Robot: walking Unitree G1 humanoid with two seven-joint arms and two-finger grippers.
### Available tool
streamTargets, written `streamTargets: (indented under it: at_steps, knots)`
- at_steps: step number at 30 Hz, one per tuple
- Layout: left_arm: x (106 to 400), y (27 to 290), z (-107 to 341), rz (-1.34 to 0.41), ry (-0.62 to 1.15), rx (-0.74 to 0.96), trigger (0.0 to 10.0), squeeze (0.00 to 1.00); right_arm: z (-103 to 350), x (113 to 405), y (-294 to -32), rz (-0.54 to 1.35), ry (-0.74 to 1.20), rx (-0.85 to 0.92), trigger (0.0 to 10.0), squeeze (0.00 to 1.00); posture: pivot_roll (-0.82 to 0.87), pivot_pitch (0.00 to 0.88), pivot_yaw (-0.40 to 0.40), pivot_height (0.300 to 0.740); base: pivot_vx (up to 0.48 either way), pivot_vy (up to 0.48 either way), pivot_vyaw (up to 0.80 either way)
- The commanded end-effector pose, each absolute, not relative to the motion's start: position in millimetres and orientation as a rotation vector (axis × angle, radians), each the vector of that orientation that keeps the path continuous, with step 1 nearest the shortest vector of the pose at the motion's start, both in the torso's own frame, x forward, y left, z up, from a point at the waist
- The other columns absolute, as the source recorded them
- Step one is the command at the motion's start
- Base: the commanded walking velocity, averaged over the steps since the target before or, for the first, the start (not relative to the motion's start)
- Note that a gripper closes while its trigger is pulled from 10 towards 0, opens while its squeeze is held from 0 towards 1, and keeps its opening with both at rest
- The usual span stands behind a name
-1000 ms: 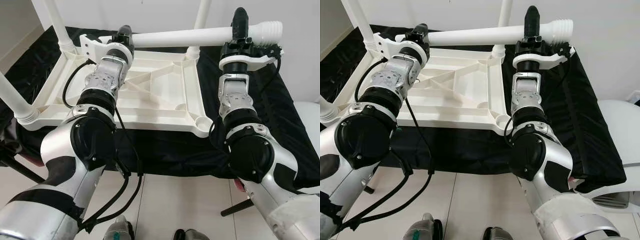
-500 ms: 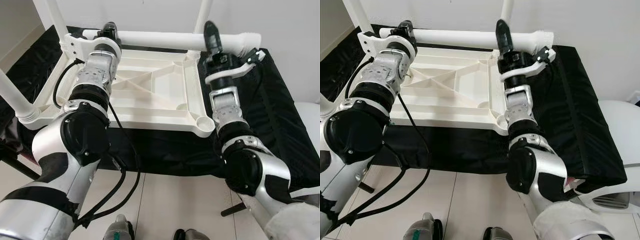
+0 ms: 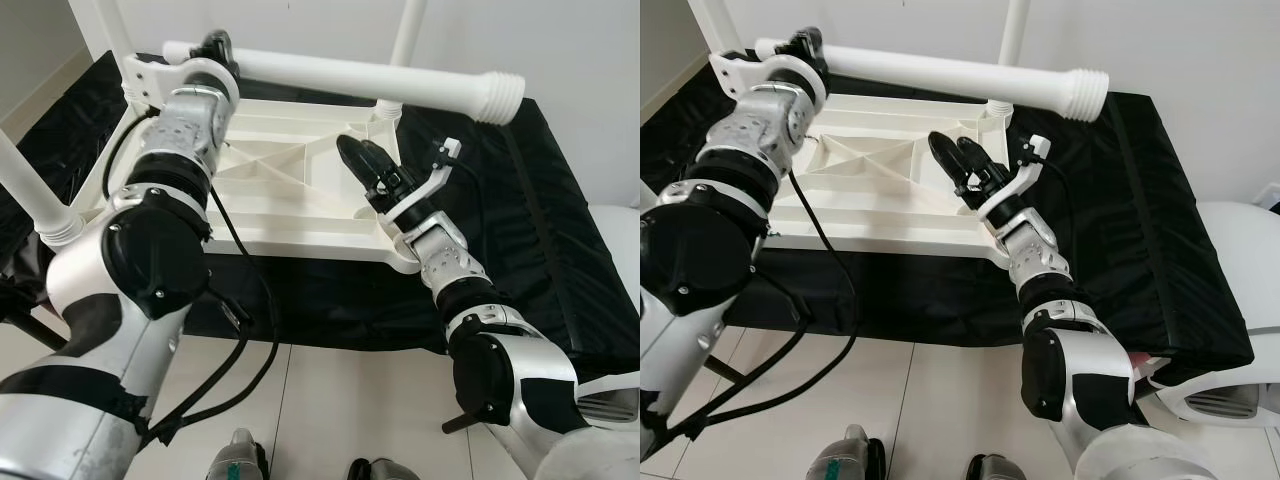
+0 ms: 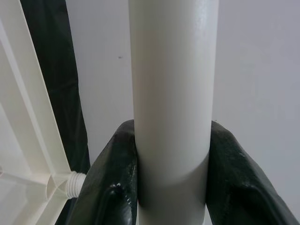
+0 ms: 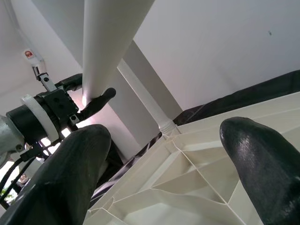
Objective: Building children table
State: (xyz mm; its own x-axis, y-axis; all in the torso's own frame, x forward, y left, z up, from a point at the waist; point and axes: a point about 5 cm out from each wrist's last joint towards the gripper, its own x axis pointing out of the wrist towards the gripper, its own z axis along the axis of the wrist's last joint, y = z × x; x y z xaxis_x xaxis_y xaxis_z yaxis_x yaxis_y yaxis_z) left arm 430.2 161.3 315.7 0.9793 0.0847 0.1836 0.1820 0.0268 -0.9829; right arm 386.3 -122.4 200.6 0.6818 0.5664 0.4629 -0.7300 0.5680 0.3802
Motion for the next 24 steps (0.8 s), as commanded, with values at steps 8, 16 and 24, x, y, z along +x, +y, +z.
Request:
streamTargets:
  at_steps: [8, 16, 24]
  knots:
    - [426.5, 184.0, 341.4, -0.1, -0.324, -1.396, 10.0, 0.0, 187.9, 378.7, -162.9, 0.651, -0.28, 0.34, 10.0, 0.0, 0.05, 0.06, -0.006, 0.74, 0.0, 0.0, 0.0]
    - [423.7, 198.8, 346.6, -0.057, -0.359, -1.166, 10.0, 0.0, 199.0, 376.8, -198.8, 0.526, -0.286, 0.079, 10.0, 0.0, 0.04, 0.062, -0.002, 0.74, 0.0, 0.0, 0.0]
    - [422.8, 188.4, 355.1, -0.071, -0.398, -0.839, 10.0, 0.0, 236.4, 377.8, -190.9, 0.604, -0.392, -0.074, 10.0, 0.0, 0.04, 0.06, -0.009, 0.74, 0.0, 0.0, 0.0]
